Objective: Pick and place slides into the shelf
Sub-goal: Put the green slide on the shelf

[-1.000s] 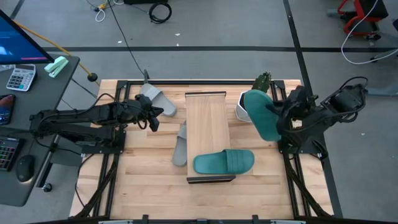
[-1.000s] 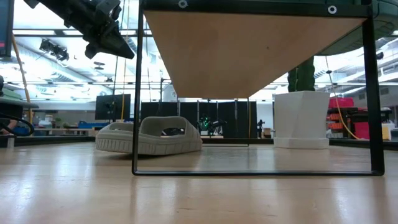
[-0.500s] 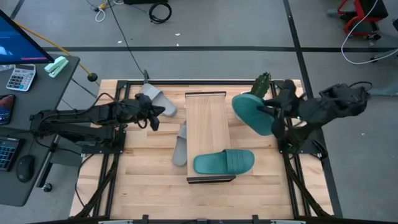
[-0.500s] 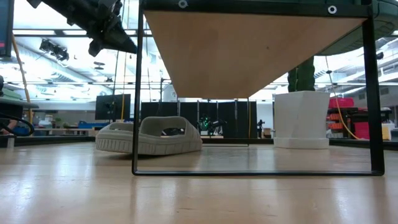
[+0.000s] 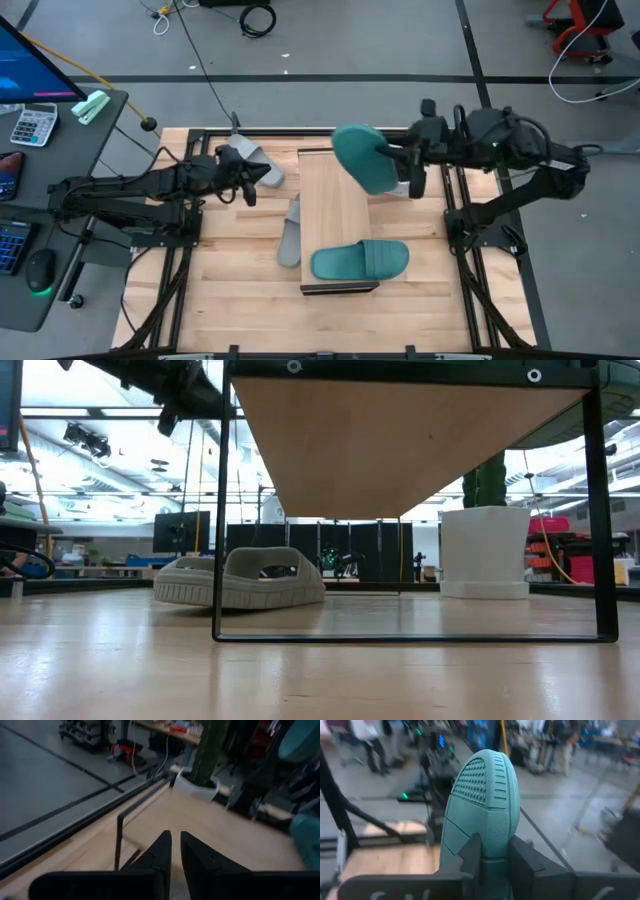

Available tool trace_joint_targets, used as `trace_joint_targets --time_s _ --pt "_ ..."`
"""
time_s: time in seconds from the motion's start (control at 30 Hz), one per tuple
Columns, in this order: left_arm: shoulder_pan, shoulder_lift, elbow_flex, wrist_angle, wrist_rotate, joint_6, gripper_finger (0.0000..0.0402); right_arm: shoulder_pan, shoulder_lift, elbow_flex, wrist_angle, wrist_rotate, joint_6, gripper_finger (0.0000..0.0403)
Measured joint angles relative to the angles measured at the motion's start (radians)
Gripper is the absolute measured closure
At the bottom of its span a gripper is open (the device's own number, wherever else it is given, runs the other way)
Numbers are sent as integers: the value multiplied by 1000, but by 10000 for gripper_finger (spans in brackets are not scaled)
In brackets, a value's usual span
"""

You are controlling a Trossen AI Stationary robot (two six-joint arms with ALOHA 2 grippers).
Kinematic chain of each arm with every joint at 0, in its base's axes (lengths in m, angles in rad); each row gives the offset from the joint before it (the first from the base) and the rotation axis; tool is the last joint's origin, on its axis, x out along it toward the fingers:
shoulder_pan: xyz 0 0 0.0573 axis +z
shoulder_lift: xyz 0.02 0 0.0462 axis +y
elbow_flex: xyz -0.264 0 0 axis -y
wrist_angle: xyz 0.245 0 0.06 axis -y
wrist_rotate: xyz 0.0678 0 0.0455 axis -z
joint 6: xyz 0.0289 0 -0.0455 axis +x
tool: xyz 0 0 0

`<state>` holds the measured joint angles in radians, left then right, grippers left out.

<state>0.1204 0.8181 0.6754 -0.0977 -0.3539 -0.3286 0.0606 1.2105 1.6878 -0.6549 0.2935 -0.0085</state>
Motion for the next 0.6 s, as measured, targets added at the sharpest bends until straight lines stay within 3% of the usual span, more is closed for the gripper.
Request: trace_joint_targets --time_s 0.27,0.43,0.6 --pt "0 0 0 200 0 0 333 -132 94 0 373 -291 -53 335" --pt "0 0 0 293 0 6 322 -186 148 0 620 -388 -59 335" --pt "0 0 0 417 -3 152 308 -222 188 0 796 -443 20 335"
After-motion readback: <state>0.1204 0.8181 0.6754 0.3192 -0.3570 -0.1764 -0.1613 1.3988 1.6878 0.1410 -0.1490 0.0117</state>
